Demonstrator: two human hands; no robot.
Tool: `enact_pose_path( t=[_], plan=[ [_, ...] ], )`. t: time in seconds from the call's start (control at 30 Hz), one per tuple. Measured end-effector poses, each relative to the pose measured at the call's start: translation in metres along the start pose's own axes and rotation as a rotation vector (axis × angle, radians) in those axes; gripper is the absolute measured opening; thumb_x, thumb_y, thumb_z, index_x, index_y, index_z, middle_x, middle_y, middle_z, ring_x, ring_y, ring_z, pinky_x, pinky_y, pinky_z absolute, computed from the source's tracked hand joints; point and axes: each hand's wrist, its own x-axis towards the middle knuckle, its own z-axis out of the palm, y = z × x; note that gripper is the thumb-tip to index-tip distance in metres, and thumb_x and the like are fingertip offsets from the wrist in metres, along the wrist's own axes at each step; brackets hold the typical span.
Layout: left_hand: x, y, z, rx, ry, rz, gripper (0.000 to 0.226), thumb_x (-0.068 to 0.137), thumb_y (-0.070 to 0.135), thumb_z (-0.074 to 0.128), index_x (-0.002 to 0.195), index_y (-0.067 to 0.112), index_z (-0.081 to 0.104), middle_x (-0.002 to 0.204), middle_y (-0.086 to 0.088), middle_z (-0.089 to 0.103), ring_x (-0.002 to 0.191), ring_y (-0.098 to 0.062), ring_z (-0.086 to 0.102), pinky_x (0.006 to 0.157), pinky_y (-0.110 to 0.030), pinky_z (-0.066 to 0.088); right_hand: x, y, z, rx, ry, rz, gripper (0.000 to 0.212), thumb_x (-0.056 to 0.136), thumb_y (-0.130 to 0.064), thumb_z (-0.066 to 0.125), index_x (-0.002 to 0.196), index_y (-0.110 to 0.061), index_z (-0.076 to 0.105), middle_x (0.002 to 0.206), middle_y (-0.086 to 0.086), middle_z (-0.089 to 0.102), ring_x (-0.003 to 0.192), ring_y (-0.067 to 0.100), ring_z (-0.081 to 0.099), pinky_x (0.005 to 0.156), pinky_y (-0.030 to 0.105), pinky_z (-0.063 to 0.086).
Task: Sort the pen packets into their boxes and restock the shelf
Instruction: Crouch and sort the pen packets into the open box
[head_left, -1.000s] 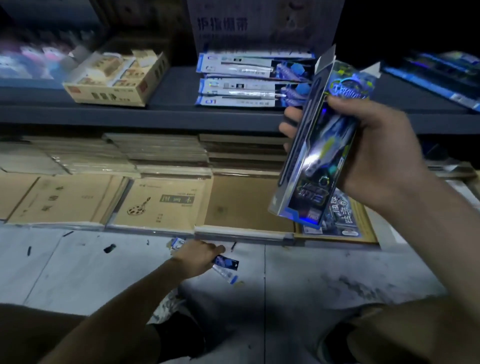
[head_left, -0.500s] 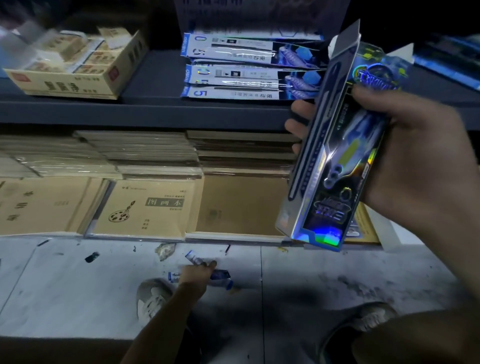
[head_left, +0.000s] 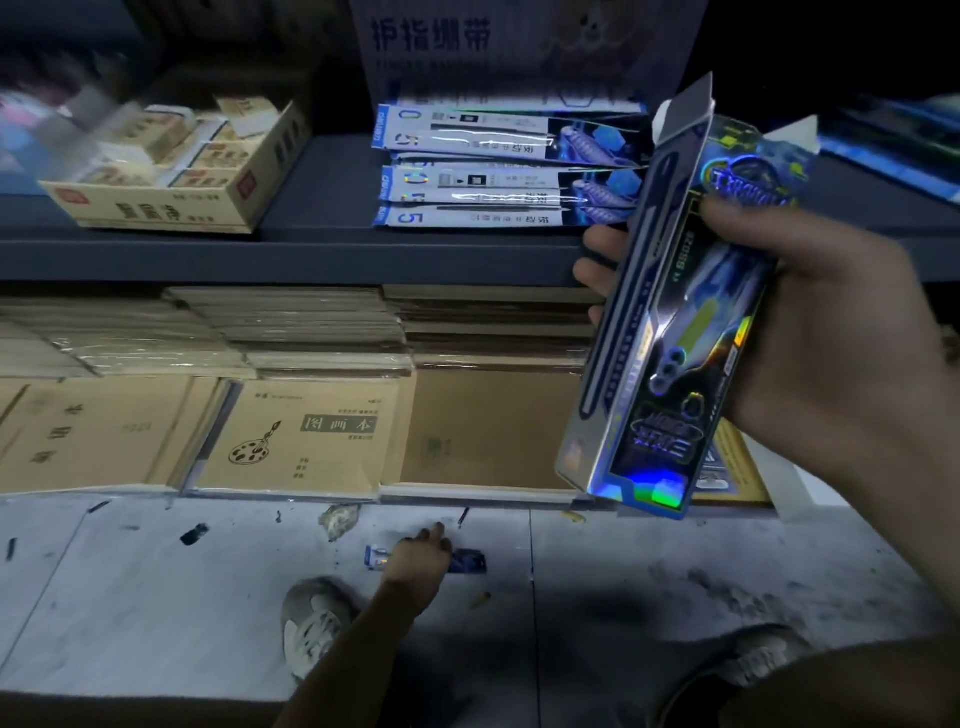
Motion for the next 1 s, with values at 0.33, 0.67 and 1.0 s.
enact_pose_path(
  t=[0.33,0.67,1.0],
  plan=[
    [-0.044,0.007,-0.081,-0.256,0.139,-0.105,0.036,0.104,0.04,0.045,0.13,0.015,0.042,0.111,-0.012,0.073,0.103,-0.038,0.067,0.08,-0.043,0.047,0.007,-0.01,0.009,0.025,-0.013,0.067,0.064,0.085,-0.021,0.058,0.146,-0.002,0.055,0.126,0.022,0.072,0.116,0.036,0.072,0.103,0.05,0.055],
    [-0.142,0.012,-0.203,-0.702,0.427,-0.015,0.046,0.084,0.078,0.057,0.096,0.035,0.048,0.069,0.01,0.063,0.07,-0.015,0.064,0.063,-0.034,0.048,0.004,-0.017,0.007,0.029,0.005,0.104,0.044,0.101,-0.018,0.051,0.14,-0.002,0.061,0.127,0.022,0.072,0.115,0.037,0.072,0.104,0.048,0.055],
    [-0.194,-0.017,-0.348,-0.187,1.034,0.017,0.068,0.068,0.076,0.071,0.121,0.037,0.054,0.096,0.011,0.074,0.082,-0.022,0.072,0.059,-0.029,0.05,-0.006,-0.026,-0.001,0.109,-0.017,0.159,0.04,0.101,-0.02,0.048,0.129,0.002,0.066,0.124,0.023,0.073,0.117,0.036,0.071,0.107,0.047,0.051]
  ],
)
